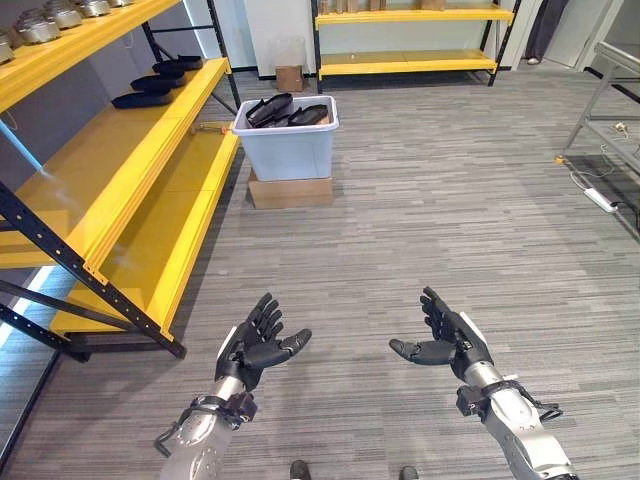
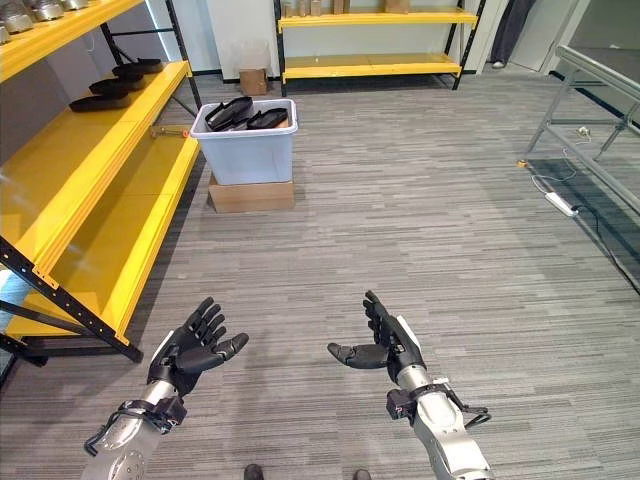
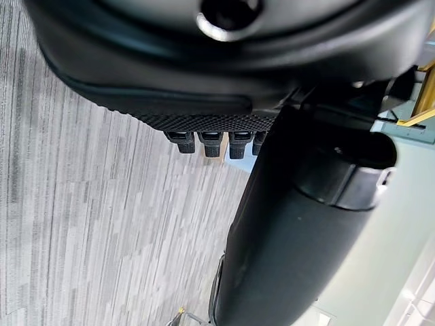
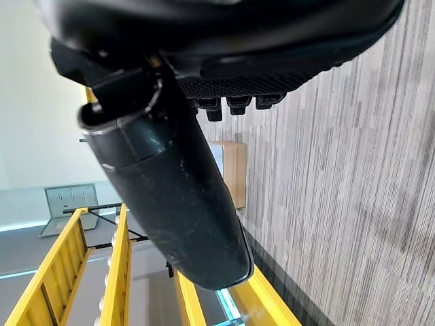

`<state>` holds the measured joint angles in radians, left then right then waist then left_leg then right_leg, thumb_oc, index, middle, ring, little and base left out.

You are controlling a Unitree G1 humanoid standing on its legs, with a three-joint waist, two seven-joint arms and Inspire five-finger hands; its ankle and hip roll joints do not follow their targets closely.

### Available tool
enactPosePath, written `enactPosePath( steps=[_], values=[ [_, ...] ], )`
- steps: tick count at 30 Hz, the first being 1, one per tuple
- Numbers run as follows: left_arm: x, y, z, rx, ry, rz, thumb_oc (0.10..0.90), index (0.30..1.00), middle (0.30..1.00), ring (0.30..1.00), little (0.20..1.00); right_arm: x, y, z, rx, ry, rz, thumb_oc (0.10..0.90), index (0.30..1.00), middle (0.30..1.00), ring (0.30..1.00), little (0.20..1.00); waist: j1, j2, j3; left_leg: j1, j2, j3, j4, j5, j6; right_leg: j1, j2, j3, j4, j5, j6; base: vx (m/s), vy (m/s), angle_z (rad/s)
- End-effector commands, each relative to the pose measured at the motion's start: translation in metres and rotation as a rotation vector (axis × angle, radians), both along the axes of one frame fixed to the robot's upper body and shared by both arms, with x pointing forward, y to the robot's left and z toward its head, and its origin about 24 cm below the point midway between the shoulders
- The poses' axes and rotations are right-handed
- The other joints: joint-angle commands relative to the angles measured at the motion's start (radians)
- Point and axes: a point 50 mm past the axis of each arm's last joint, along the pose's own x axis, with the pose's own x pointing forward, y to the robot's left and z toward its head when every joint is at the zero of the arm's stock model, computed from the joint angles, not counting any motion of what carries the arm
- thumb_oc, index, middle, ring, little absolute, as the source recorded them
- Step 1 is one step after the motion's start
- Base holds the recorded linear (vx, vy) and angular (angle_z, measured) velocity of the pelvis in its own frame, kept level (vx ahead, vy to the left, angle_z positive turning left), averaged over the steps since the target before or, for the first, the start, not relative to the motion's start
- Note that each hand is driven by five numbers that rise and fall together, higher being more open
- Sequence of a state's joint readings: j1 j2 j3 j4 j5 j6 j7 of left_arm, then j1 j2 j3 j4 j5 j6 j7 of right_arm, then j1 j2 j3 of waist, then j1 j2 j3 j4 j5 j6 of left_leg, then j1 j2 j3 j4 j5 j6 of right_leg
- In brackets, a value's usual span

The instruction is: Move parts from the plastic box to the shelf.

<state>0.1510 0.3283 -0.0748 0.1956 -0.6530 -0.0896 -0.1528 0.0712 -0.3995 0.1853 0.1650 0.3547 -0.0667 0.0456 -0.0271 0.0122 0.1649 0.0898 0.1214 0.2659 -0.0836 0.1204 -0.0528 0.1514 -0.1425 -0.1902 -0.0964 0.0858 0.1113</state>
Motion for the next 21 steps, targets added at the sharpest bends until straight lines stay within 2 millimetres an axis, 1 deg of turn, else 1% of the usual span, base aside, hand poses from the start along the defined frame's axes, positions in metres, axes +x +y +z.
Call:
enactPosePath(
  steps=[1,4,8,14,21],
  values=[
    [0.0271,0.0035,0.0387,0.025,-0.200,0.034,0.900,1.000,1.000,1.000,1.000,0.0280,0.0094,0.0542,0.000,-0.298,0.039,0.900,1.000,1.000,1.000,1.000,-0.005,-0.008,-0.040,0.059,0.008,-0.046,0.009,-0.158,-0.009,0.010,-0.018,-0.053,0.019,-0.099,-0.013,0.00,0.000,0.00],
    [0.0256,0.0044,0.0390,-0.011,-0.205,0.032,0.900,1.000,1.000,1.000,1.000,0.0292,0.0063,0.0574,0.004,-0.297,0.029,0.900,1.000,1.000,1.000,1.000,-0.003,-0.006,-0.040,0.058,0.009,-0.049,0.007,-0.155,-0.010,0.010,-0.019,-0.055,0.020,-0.100,-0.014,0.00,0.000,0.00],
    [0.0252,0.0032,0.0368,-0.032,-0.195,0.039,0.900,1.000,1.000,1.000,1.000,0.0300,0.0080,0.0556,0.006,-0.285,0.029,0.900,1.000,1.000,1.000,1.000,-0.003,-0.003,-0.040,0.063,0.010,-0.051,0.002,-0.155,-0.010,0.013,-0.018,-0.056,0.019,-0.100,-0.013,0.00,0.000,0.00],
    [0.0249,0.0022,0.0362,-0.023,-0.194,0.015,0.900,1.000,1.000,1.000,1.000,0.0282,0.0065,0.0512,0.013,-0.265,0.029,0.900,1.000,1.000,1.000,1.000,-0.005,-0.002,-0.041,0.069,0.013,-0.049,-0.001,-0.154,-0.011,0.016,-0.018,-0.059,0.018,-0.100,-0.013,0.00,0.000,0.00],
    [0.0245,0.0009,0.0353,-0.017,-0.190,0.001,0.900,1.000,1.000,1.000,1.000,0.0277,0.0069,0.0504,0.011,-0.263,0.034,0.900,1.000,1.000,1.000,1.000,-0.008,0.000,-0.038,0.074,0.013,-0.048,-0.004,-0.154,-0.011,0.018,-0.017,-0.058,0.017,-0.100,-0.014,0.00,0.000,0.00]
  ],
)
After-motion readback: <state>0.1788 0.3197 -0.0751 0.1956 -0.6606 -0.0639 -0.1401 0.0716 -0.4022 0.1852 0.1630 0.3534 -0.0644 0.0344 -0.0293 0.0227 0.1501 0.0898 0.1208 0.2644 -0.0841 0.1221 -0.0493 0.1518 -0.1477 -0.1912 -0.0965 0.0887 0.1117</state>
